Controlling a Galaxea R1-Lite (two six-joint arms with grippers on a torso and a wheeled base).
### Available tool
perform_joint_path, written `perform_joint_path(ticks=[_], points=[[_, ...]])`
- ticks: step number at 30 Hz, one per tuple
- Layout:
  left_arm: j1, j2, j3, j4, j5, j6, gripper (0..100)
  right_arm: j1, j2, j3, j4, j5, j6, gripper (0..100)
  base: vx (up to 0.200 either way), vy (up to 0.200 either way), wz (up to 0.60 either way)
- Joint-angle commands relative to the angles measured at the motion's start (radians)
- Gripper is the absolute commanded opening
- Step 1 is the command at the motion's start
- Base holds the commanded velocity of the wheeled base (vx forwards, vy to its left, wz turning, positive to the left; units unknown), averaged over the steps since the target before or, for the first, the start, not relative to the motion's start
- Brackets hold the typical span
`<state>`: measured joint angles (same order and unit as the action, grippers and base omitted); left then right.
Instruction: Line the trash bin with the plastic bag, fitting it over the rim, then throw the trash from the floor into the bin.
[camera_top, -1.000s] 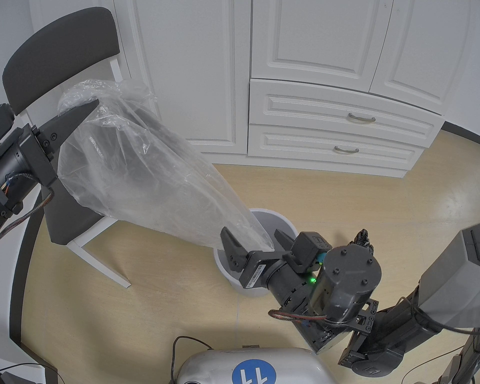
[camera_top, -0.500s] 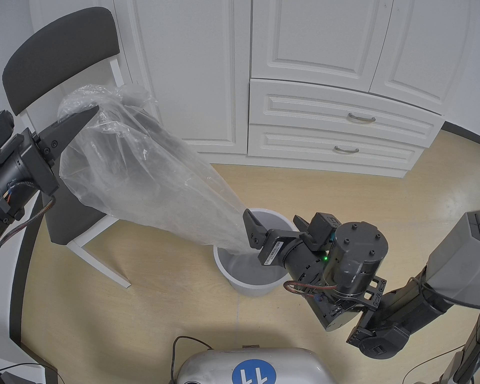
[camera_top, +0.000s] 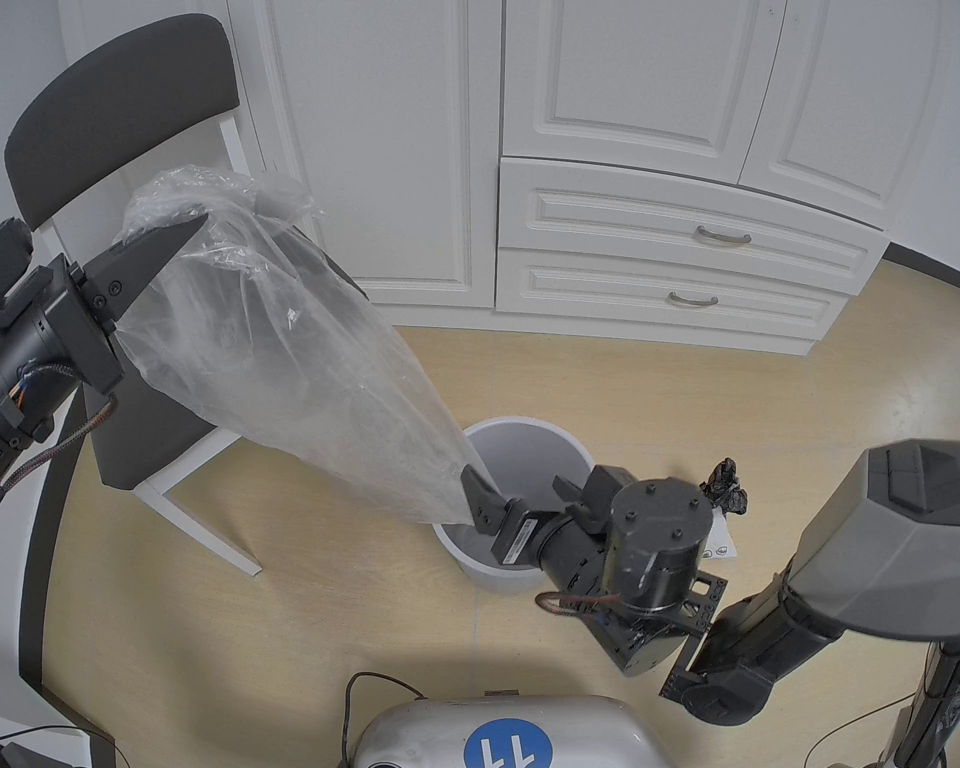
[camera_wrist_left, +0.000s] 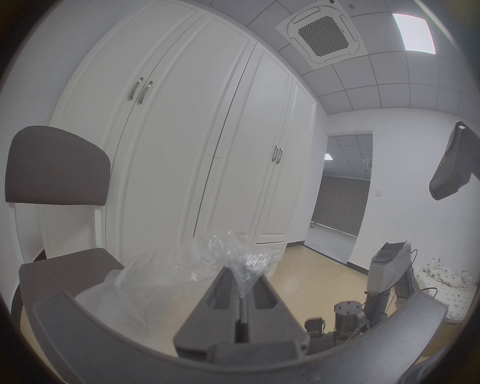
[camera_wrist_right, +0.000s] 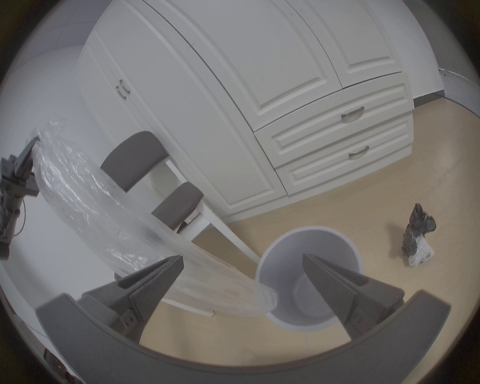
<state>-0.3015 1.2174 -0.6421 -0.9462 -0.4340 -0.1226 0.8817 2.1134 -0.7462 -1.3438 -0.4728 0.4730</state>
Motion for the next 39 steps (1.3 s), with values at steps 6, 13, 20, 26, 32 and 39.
perform_joint_path(ticks=[6, 13, 20, 26, 32, 39], points=[[-0.004, 0.03, -0.01, 0.0, 0.0, -0.002, 0, 0.128, 0.054, 0.064, -0.003, 0.013, 0.019, 100, 0.0, 0.0, 0.0], [-0.007, 0.043, -0.001, -0.048, 0.0, -0.002, 0, 0.137, 0.109, 0.056, -0.012, 0.029, 0.055, 100, 0.0, 0.0, 0.0], [-0.025, 0.05, 0.009, -0.074, 0.0, -0.006, 0, 0.154, 0.111, 0.056, -0.014, 0.033, 0.085, 100, 0.0, 0.0, 0.0], [-0.025, 0.047, 0.012, -0.112, 0.0, -0.026, 0, 0.138, 0.143, 0.048, -0.029, 0.072, 0.122, 100, 0.0, 0.0, 0.0], [-0.025, 0.043, 0.024, -0.201, 0.0, -0.078, 0, 0.134, 0.217, 0.034, -0.06, 0.131, 0.211, 100, 0.0, 0.0, 0.0], [-0.024, 0.039, 0.033, -0.241, -0.023, -0.111, 0, 0.102, 0.214, 0.03, -0.153, 0.129, 0.208, 100, 0.0, 0.0, 0.0]])
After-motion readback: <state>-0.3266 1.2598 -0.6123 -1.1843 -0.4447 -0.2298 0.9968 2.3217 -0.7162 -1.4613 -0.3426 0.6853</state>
